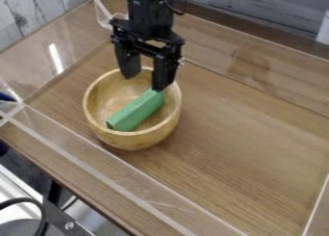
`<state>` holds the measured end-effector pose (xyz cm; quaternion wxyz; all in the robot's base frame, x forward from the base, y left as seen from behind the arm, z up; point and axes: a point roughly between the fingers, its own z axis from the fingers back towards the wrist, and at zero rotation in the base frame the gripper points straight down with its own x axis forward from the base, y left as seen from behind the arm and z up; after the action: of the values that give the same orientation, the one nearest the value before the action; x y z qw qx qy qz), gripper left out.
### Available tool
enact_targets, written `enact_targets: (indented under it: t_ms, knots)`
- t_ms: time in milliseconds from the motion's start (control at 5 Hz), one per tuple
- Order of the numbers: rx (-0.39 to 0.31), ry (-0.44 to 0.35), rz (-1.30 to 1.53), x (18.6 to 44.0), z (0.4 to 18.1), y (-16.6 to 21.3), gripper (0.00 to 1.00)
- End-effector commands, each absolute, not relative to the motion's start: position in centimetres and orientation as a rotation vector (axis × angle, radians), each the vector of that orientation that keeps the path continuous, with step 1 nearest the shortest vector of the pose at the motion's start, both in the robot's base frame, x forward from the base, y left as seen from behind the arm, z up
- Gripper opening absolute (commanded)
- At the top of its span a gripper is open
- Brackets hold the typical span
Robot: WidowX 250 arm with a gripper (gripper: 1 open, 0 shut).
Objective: Remove the green block from inside the brown bowl and put it on the table
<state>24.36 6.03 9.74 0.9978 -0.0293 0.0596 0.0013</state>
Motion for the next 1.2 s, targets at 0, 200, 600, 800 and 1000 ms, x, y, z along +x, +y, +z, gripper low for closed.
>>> enact_targets:
  t_ms: [0,200,600,800,1000]
  knots:
    - [-0.035,0.069,0.007,24.3,10.2,6.3,1.0]
    - [-0.029,0.072,0.006,23.9,9.2,6.2,1.0]
    - [-0.029,0.092,-0.03,22.8,6.8,7.9,1.0]
    - [-0.012,0.051,-0.024,23.0,6.6,7.4,0.0]
    - [0.001,0.005,-0.023,23.2,7.9,6.8,1.0]
